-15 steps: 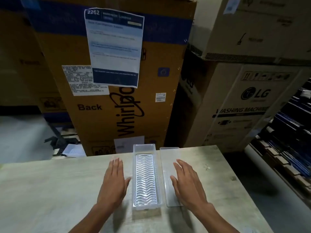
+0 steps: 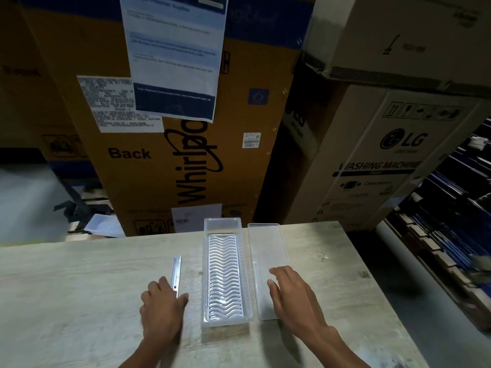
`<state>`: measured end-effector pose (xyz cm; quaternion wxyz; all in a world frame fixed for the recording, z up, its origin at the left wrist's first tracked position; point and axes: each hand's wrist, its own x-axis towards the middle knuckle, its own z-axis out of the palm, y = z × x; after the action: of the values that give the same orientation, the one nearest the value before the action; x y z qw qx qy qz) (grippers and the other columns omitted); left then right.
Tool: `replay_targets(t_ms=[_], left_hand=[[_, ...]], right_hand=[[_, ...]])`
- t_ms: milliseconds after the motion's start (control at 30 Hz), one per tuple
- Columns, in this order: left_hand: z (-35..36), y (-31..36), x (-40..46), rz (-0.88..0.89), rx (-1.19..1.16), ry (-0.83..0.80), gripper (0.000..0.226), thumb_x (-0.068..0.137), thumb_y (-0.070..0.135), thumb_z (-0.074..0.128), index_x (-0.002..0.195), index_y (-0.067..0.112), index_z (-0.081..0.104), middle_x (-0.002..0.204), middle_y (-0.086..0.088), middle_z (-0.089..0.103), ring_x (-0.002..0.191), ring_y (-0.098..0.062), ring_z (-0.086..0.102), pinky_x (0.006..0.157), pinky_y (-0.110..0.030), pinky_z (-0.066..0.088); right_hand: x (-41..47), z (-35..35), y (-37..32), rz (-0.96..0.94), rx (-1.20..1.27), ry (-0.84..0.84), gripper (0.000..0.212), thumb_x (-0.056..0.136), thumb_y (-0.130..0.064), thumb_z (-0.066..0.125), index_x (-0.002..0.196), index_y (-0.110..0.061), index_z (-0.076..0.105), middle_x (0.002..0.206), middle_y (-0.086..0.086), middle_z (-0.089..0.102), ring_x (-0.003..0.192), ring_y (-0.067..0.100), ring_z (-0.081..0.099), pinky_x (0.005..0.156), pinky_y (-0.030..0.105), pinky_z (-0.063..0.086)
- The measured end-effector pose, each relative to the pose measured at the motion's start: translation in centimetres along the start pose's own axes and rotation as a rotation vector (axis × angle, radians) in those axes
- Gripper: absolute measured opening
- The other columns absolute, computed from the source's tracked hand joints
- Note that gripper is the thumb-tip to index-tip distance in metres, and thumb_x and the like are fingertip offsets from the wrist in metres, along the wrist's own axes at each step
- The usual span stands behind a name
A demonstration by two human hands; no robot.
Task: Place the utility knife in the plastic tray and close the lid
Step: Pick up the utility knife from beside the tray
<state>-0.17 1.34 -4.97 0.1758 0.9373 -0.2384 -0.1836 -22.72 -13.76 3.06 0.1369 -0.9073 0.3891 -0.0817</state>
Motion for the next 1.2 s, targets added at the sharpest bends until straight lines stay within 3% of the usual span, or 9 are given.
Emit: replay_targets(t_ms=[367,600,767,1067,1200], left_hand=[[1.1,0.2,2.0,0.005,-0.104,-0.025,0.024,0.089,0.01,0.066,0.106,-0.002,0.053,0.105,-0.025,0.059,0.096,-0.042,0.059,0.084,-0.052,0.052],[0.4,0.3,2.6,-0.003,-0.114,-0.059,0.022,0.084,0.012,0.066,0.099,0.0,0.055,0.098,-0.02,0.06,0.089,-0.038,0.06,0.072,-0.041,0.048],[0.1,0.0,3.4,0.001,-0.081,-0.105,0.02,0.083,0.017,0.069,0.093,0.006,0.055,0.094,-0.013,0.062,0.076,-0.025,0.054,0.064,-0.033,0.04],[0.0,-0.8,3.3,-0.019,-0.152,-0.083,0.014,0.08,0.015,0.073,0.084,0.011,0.06,0.074,-0.002,0.062,0.074,-0.025,0.057,0.065,-0.034,0.041],[-2.2,0.4,2.5,-0.006,-0.376,-0.004,0.01,0.078,0.012,0.078,0.082,0.01,0.07,0.071,-0.006,0.07,0.072,-0.028,0.064,0.069,-0.038,0.052]], right_hand=[[-0.6,2.1,1.5,0.055,0.04,-0.042,0.038,0.106,-0.037,0.042,0.141,-0.023,0.051,0.134,-0.004,0.062,0.117,0.015,0.061,0.098,0.03,0.051],[-0.5,2.1,1.2,0.066,0.06,-0.064,0.04,0.106,-0.038,0.04,0.143,-0.025,0.047,0.138,-0.007,0.058,0.121,0.012,0.058,0.099,0.027,0.047],[-0.1,2.2,1.3,0.086,0.063,-0.068,0.041,0.106,-0.04,0.038,0.144,-0.027,0.045,0.142,-0.009,0.055,0.125,0.008,0.055,0.102,0.024,0.045],[0.1,1.6,0.3,0.18,0.187,-0.075,0.054,0.105,-0.045,0.04,0.155,-0.03,0.025,0.148,-0.009,0.051,0.131,0.009,0.052,0.109,0.029,0.045],[0.3,0.4,-0.3,0.212,0.247,-0.047,0.056,0.105,-0.042,0.043,0.155,-0.026,0.026,0.144,-0.007,0.055,0.129,0.012,0.055,0.107,0.031,0.046]])
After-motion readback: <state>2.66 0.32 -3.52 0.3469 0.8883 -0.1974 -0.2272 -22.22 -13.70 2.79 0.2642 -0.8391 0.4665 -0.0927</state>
